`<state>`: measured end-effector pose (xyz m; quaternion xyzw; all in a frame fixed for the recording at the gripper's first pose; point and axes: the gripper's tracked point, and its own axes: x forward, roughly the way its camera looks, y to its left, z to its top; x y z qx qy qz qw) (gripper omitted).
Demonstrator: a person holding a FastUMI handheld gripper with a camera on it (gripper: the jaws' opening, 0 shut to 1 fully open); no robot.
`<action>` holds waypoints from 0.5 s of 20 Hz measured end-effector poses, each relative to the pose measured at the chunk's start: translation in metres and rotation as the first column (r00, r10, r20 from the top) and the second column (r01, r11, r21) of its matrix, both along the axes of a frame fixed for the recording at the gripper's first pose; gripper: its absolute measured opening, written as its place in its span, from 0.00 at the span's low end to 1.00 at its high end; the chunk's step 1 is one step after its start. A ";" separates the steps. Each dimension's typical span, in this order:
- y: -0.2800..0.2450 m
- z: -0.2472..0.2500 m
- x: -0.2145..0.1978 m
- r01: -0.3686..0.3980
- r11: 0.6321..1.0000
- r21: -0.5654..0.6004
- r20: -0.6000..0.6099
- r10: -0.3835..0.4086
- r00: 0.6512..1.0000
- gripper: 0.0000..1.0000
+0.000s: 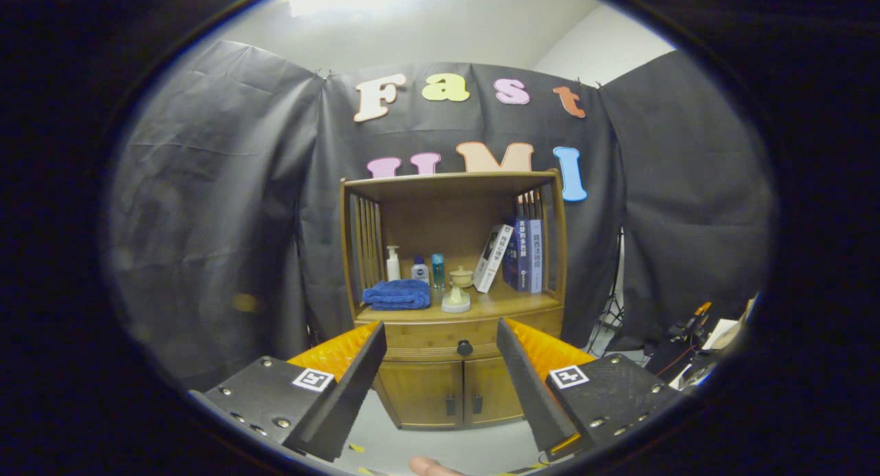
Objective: Pull open the drawer, take out the items inside it, and place them on the countertop above the cabinet.
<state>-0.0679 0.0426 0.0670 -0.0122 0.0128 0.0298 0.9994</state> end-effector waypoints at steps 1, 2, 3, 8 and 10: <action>0.000 0.003 -0.001 -0.001 1.000 0.000 0.007 0.001 1.000 0.98; -0.001 0.005 -0.002 0.000 1.000 -0.001 0.015 0.000 1.000 0.98; -0.001 0.006 -0.003 0.001 1.000 -0.001 0.016 -0.001 1.000 0.98; -0.003 0.010 -0.005 -0.004 1.000 0.011 0.021 0.004 1.000 0.98; -0.007 0.010 -0.006 -0.002 1.000 0.012 0.022 0.002 1.000 0.98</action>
